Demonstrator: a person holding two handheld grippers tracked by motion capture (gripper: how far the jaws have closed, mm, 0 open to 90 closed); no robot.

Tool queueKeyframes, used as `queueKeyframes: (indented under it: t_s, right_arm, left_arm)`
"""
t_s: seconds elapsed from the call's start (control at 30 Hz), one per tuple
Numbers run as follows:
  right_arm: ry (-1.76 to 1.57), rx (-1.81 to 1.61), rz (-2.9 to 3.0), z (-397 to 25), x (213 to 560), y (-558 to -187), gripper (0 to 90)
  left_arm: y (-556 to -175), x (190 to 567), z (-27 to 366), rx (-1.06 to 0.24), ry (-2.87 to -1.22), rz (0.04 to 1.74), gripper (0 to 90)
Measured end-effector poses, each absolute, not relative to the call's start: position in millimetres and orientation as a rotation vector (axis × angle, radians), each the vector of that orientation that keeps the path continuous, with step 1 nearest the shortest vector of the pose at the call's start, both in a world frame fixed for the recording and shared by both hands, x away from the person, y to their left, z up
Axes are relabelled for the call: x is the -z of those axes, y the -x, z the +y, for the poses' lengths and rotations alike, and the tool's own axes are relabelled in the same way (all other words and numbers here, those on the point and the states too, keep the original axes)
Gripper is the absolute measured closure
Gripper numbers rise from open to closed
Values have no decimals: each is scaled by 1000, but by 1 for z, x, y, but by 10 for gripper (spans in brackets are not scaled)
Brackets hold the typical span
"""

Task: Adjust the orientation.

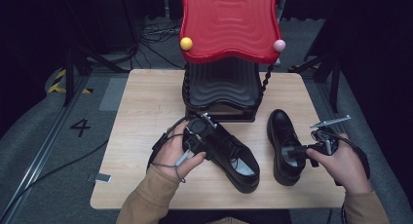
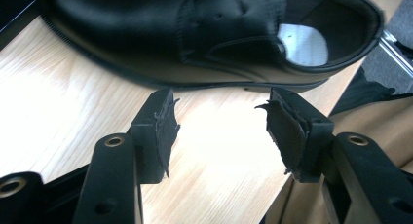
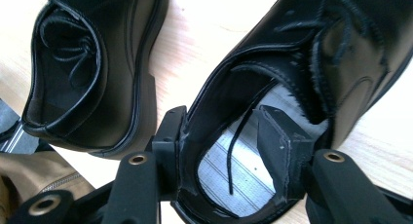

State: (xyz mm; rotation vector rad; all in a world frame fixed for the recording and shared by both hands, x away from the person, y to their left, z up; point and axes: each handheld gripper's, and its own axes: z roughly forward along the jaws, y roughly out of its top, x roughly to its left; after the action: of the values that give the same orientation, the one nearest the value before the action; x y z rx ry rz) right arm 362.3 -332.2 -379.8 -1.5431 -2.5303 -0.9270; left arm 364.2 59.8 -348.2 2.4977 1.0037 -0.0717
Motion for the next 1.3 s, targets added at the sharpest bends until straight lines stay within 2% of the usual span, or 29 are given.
queueKeyframes:
  t_s: [0.37,0.57,0.7,0.83,1.0,1.1,1.17,1.3]
  right_arm:
    - [1651,800,-2491,-317,395,-374,535]
    - [1656,807,-2455,-315,390,-376,576]
    - [1689,827,-2409,-309,390,-378,497]
    - [1708,751,-2424,-301,409,-386,496]
    - [1702,701,-2452,-289,417,-390,577]
    - [1707,677,-2492,-285,417,-389,730]
    - [1737,647,-2516,-286,411,-386,802]
    - [1771,643,-2506,-295,405,-381,853]
  left_arm:
    - [-364,349,90,41,-2438,1109,425]
    - [-362,350,107,39,-2389,1160,417]
    - [-362,354,118,34,-2354,1225,400]
    - [-361,357,123,22,-2351,1269,400]
    - [-363,360,129,27,-2331,1296,394]
    - [-363,360,130,33,-2322,1297,392]
    - [-364,360,130,34,-2322,1293,391]
    - [-365,359,128,31,-2332,1274,389]
